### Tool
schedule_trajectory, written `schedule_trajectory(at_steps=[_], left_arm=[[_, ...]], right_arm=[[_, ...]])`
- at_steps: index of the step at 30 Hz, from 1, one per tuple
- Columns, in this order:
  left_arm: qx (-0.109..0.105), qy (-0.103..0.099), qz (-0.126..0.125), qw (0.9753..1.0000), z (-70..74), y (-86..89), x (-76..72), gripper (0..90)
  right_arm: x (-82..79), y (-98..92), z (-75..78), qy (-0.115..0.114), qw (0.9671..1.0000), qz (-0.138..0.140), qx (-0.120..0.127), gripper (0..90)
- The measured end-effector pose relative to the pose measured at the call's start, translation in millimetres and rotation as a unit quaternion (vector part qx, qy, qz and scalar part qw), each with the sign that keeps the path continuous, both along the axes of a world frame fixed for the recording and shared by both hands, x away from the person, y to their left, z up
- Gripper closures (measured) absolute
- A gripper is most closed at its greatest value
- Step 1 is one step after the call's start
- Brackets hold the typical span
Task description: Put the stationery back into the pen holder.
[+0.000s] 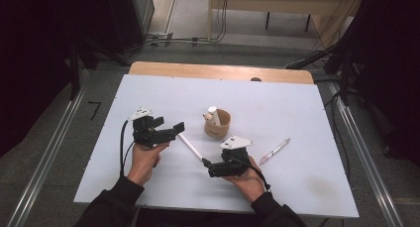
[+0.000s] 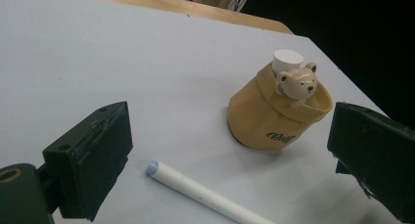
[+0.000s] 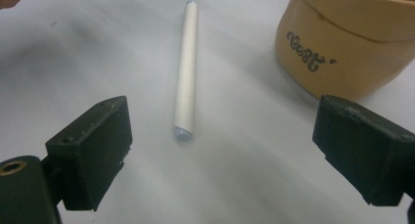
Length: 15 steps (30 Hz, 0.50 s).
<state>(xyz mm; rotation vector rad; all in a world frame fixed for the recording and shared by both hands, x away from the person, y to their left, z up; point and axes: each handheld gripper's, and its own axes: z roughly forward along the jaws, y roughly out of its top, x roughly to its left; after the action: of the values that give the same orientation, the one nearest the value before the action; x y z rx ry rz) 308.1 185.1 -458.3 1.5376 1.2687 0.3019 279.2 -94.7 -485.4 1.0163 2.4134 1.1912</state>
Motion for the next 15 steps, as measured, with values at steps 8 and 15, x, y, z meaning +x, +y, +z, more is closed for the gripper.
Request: schedule_trajectory(at_steps=[8,15], left_arm=[[0.002,-0.016,0.004,0.9999,-2.1,3.6,-3.0,5.3],[0.004,-0.017,-0.001,0.9998,-2.5,3.9,-4.3,7.5]], right_arm=[[4.5,14.7,-3.2,-0.002,0.9999,0.01,-0.007,6.3],[7.8,24.7,-5.3,-0.002,0.9999,0.012,-0.012,6.5]])
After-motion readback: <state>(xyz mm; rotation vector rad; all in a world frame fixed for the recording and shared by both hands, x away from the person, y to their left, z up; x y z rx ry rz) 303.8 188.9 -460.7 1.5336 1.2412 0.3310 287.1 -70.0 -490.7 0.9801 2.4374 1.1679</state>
